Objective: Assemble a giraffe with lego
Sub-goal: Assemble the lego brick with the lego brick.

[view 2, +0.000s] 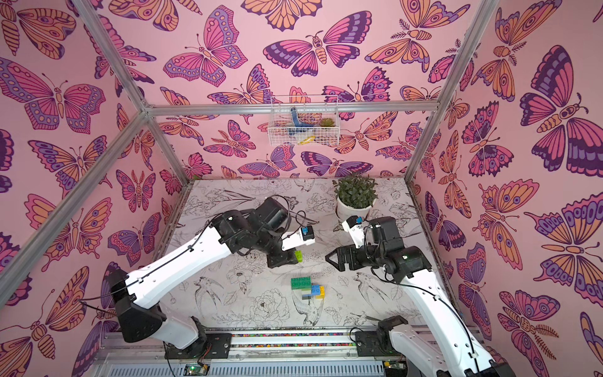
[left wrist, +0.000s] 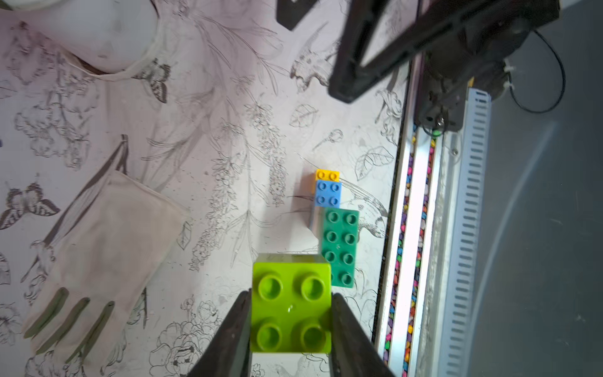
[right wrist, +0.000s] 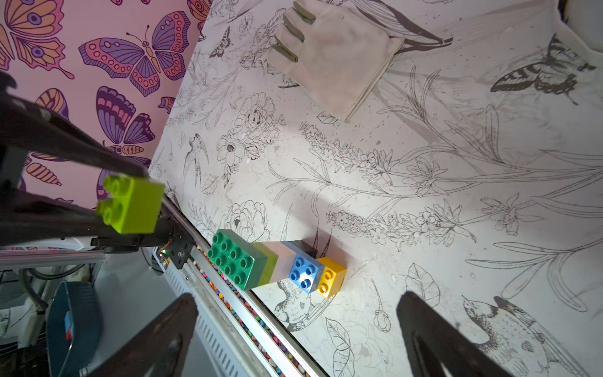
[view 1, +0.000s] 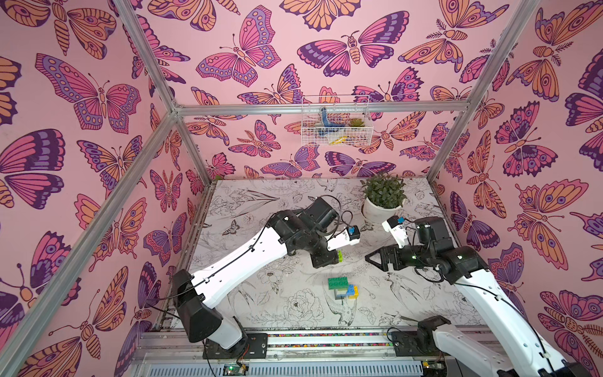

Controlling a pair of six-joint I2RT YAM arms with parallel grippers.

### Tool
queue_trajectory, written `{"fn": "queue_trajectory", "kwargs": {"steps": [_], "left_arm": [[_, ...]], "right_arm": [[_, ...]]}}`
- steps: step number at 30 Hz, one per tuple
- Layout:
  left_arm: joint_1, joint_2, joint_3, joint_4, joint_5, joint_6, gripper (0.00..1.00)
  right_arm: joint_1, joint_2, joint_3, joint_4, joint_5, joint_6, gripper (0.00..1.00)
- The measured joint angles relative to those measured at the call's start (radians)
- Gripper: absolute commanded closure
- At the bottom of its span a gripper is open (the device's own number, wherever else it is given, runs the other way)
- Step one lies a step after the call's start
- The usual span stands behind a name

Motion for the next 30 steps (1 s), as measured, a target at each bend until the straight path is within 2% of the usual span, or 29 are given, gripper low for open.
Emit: {"fn": "queue_trajectory", "kwargs": {"steps": [10, 18, 24, 30], "left_arm": [[-0.054, -0.011, -0.057, 0.007, -0.036, 0.066, 0.87], [-0.087, 0.008, -0.088, 0.066, -0.038, 0.074, 0.87], [-0.116, 0.023, -0.103, 0.105, -0.021, 0.057, 0.86], [-0.133, 0.023, -0.164, 0.142, -0.001, 0.023, 0.86]], "right_arm": [[0.0, -0.003, -0.105, 0.01, -0.146, 0.098, 0.01], [0.0, -0.026, -0.262, 0.136, -0.232, 0.221, 0.01], [0.0, 0.008, -0.274, 0.218, -0.277, 0.254, 0.01], [0.0, 0.052, -0.274, 0.224, -0.297, 0.25, 0.01]]}}
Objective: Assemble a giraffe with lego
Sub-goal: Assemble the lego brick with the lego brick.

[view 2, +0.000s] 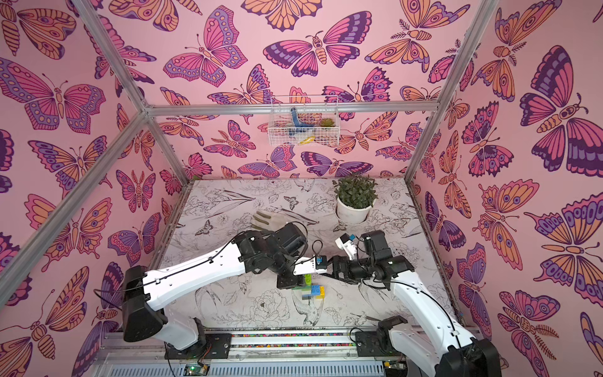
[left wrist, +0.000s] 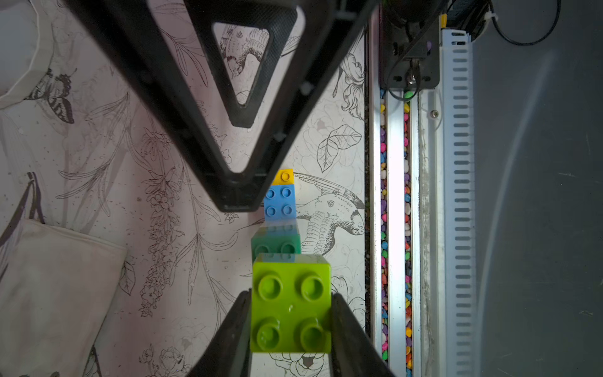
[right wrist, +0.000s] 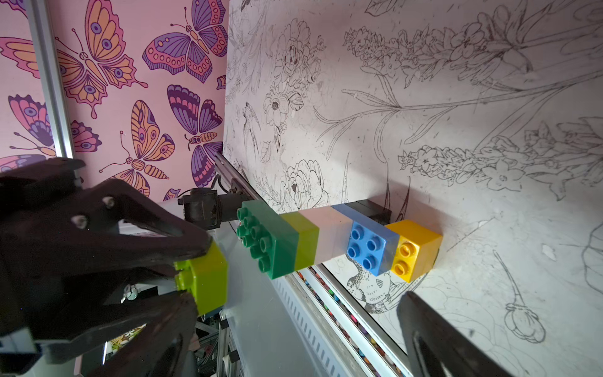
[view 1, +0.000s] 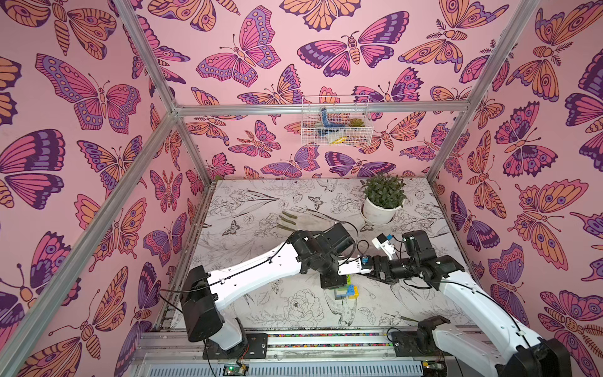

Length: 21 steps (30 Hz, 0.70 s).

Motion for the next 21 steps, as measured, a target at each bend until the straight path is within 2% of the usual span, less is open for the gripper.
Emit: {"fn": "queue_trajectory", "kwargs": {"steps": [21], "left_arm": [[0.012, 0.015, -0.08, 0.122, 0.007, -0.039, 0.86]], "right_arm": [[0.0, 0.001, 0.001, -0.031, -0.005, -0.035, 0.01]]}}
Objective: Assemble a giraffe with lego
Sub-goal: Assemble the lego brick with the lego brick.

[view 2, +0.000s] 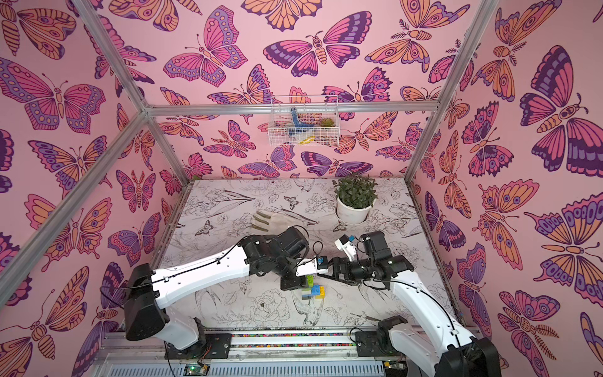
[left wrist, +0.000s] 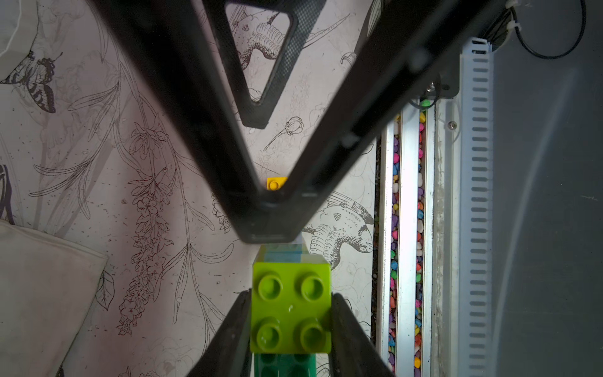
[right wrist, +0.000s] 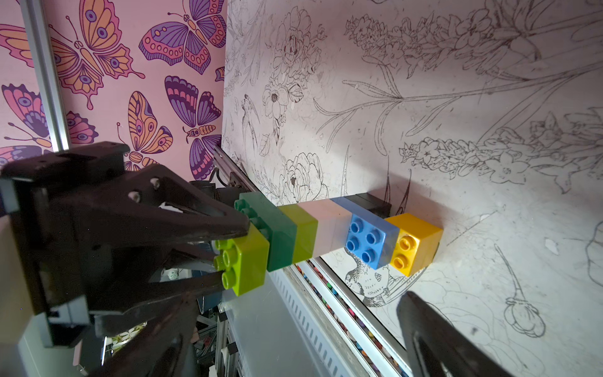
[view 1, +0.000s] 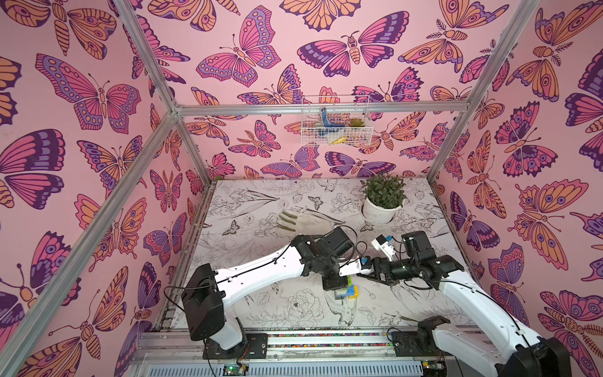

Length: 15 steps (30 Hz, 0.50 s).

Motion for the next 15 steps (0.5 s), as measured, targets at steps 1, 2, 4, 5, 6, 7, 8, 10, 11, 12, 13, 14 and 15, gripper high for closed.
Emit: {"fn": "queue_trajectory", "kwargs": {"steps": [1, 2, 4, 5, 6, 7, 8, 10, 11, 12, 13, 14, 15], "left_arm": [[0.001, 0.0, 0.0, 0.003, 0.0, 0.0, 0.86], [0.002, 0.0, 0.0, 0.006, 0.0, 0.0, 0.86], [0.004, 0.0, -0.001, 0.013, 0.0, 0.0, 0.86], [0.006, 0.0, -0.003, 0.016, 0.0, 0.0, 0.86], [0.008, 0.0, -0.006, 0.018, 0.0, 0.0, 0.86], [0.012, 0.0, -0.011, 0.019, 0.001, 0.0, 0.86], [0.015, -0.001, -0.016, 0.021, 0.004, 0.001, 0.86], [0.017, -0.006, -0.021, 0.027, 0.008, 0.001, 0.86], [0.02, -0.008, -0.025, 0.031, 0.009, 0.001, 0.86], [0.02, -0.01, -0.029, 0.034, 0.01, 0.001, 0.86], [0.021, -0.013, -0.032, 0.038, 0.011, 0.001, 0.86], [0.021, -0.014, -0.034, 0.039, 0.012, 0.001, 0.86], [0.021, -0.015, -0.036, 0.041, 0.012, 0.001, 0.86]], "right_arm": [[0.0, 0.0, 0.0, -0.001, 0.0, 0.0, 0.01], [0.0, 0.0, 0.0, -0.003, 0.0, 0.0, 0.01], [0.0, 0.0, 0.0, -0.006, 0.0, 0.0, 0.01], [0.0, 0.0, 0.0, -0.007, 0.0, 0.0, 0.01], [0.0, 0.0, 0.0, -0.008, 0.0, 0.0, 0.01], [0.0, 0.0, 0.0, -0.008, 0.0, 0.0, 0.01], [0.0, 0.0, 0.0, -0.008, -0.001, -0.001, 0.01], [0.0, 0.0, 0.002, -0.009, -0.002, -0.002, 0.01], [0.0, 0.0, 0.004, -0.011, -0.004, -0.003, 0.01], [0.0, 0.0, 0.006, -0.011, -0.005, -0.004, 0.01], [0.0, 0.0, 0.01, -0.011, -0.007, -0.004, 0.01], [0.001, 0.0, 0.011, -0.011, -0.008, -0.004, 0.01], [0.002, 0.001, 0.014, -0.011, -0.008, -0.004, 0.01]]}}
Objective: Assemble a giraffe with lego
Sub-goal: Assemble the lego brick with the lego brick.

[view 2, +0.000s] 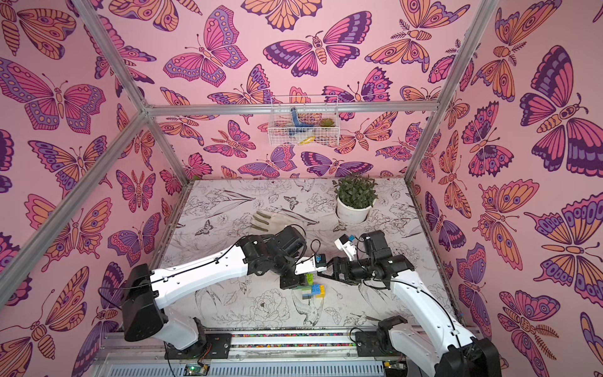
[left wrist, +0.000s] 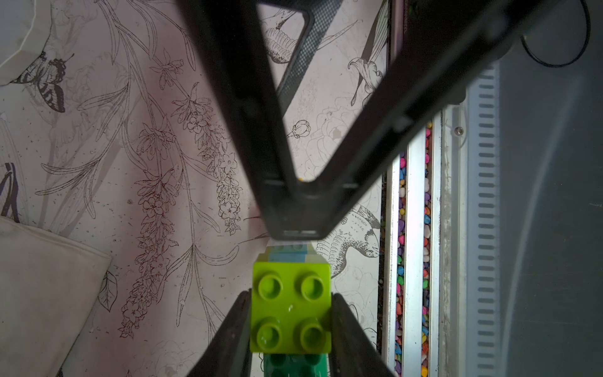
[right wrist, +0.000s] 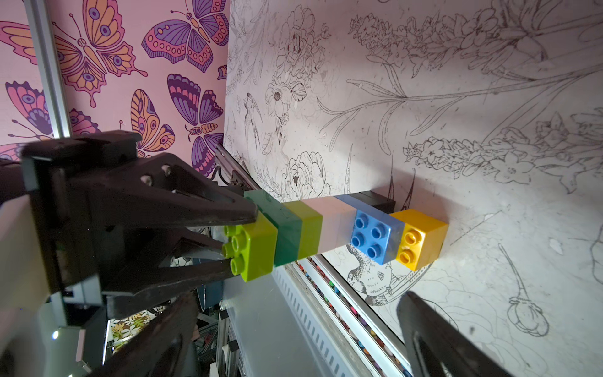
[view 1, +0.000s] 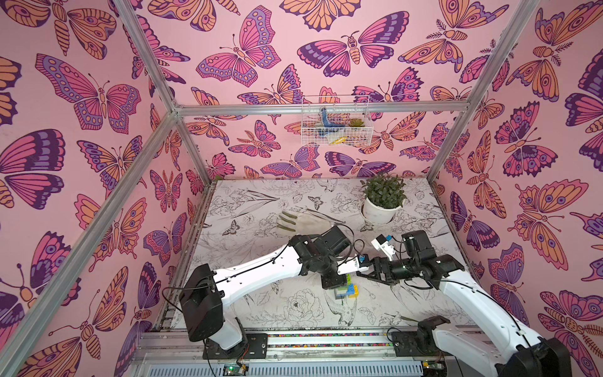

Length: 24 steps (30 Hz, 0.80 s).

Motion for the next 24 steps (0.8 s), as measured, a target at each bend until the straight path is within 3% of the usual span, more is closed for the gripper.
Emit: {"fn": "queue_trajectory", "kwargs": {"steps": [24], "left_arm": [[0.0, -0.027, -0.031, 0.014, -0.016, -0.03, 0.86]], "right_arm": [[0.06, 0.076, 0.034, 0.0, -0.007, -0.015, 0.01]]}}
